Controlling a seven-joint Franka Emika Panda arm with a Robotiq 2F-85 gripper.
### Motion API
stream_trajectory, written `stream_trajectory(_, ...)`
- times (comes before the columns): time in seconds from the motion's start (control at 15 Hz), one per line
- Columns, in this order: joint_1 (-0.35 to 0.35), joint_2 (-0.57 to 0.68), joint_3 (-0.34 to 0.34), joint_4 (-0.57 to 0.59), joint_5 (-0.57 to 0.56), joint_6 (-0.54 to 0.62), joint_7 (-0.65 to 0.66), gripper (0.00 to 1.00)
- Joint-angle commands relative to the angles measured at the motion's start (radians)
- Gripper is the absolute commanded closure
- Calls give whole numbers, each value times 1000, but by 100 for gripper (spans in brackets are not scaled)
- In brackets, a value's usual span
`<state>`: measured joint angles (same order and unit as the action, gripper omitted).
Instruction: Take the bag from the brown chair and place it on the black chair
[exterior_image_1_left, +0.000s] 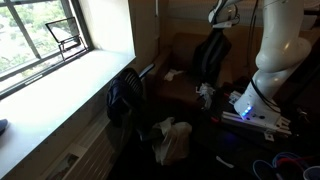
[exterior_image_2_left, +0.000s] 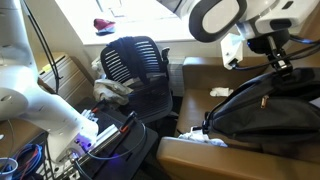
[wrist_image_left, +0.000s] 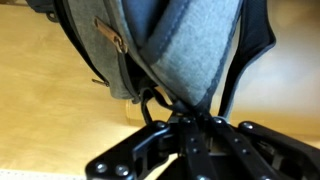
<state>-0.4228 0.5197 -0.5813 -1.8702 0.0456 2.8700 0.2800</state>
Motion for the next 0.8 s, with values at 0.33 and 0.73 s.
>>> stream_trajectory(0.33,-35,-296,41,-235,-5,92,-158,90)
stream_trajectory(0.73,38,-399,40,-340,-74,208,-164,98)
